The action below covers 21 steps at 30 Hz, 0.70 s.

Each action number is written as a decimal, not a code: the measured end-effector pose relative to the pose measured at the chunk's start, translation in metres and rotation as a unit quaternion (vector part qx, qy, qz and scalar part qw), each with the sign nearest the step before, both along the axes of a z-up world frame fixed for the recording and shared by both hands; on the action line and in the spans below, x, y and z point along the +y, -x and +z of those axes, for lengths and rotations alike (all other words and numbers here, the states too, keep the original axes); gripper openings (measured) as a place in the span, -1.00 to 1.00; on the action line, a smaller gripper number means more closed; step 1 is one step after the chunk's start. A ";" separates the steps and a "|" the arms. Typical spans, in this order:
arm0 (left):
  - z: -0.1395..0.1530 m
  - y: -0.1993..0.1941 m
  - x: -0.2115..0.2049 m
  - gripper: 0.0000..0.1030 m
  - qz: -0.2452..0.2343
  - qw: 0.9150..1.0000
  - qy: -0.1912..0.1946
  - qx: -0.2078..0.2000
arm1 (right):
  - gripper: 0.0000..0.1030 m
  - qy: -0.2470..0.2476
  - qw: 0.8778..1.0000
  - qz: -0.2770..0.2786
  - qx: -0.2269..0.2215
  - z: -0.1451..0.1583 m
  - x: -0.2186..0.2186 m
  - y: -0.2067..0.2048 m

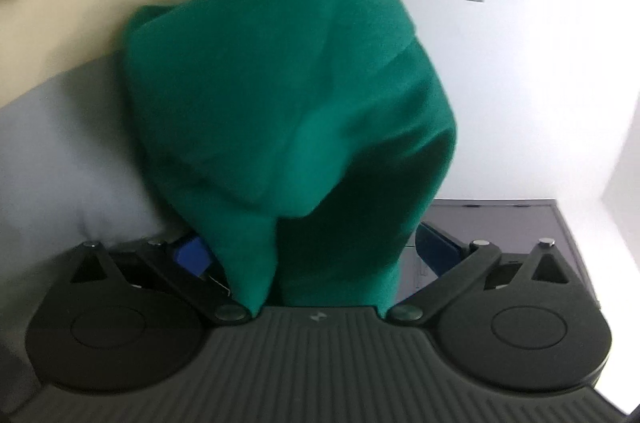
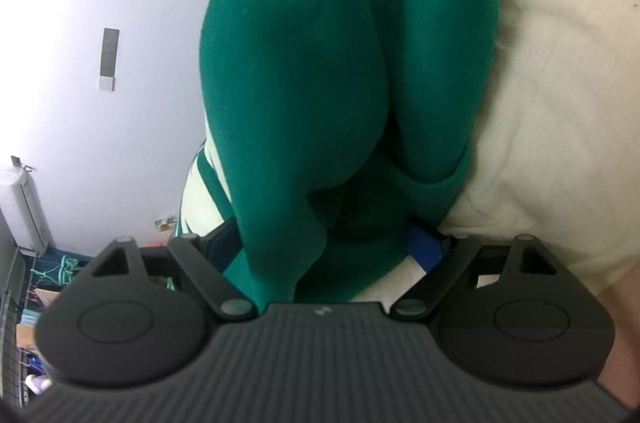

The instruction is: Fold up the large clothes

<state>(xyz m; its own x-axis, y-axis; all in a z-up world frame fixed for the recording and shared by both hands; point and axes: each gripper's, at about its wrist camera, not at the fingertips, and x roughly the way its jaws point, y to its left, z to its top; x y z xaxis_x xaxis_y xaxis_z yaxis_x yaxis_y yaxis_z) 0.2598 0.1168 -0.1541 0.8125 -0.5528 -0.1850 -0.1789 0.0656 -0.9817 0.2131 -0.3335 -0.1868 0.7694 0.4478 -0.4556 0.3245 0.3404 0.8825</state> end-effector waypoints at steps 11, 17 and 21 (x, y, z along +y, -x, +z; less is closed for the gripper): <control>0.017 -0.025 -0.020 1.00 0.018 0.998 -0.036 0.042 | 0.74 0.034 0.999 -0.002 -0.006 0.008 0.012 0.007; 0.009 -0.027 -0.020 1.00 0.028 0.998 -0.023 0.058 | 0.78 -0.011 0.999 -0.041 -0.004 0.011 0.008 0.005; 0.008 -0.031 -0.023 0.93 0.030 0.998 -0.035 0.045 | 0.73 -0.019 0.997 -0.071 0.004 0.018 -0.001 0.011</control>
<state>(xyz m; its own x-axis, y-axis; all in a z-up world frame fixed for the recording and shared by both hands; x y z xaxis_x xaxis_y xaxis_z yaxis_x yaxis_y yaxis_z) 0.2906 0.0941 -0.1461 0.8222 -0.4867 -0.2951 -0.2713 0.1207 -0.9549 0.2018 -0.3347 -0.1683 0.8229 0.3517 -0.4463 0.3739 0.2564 0.8913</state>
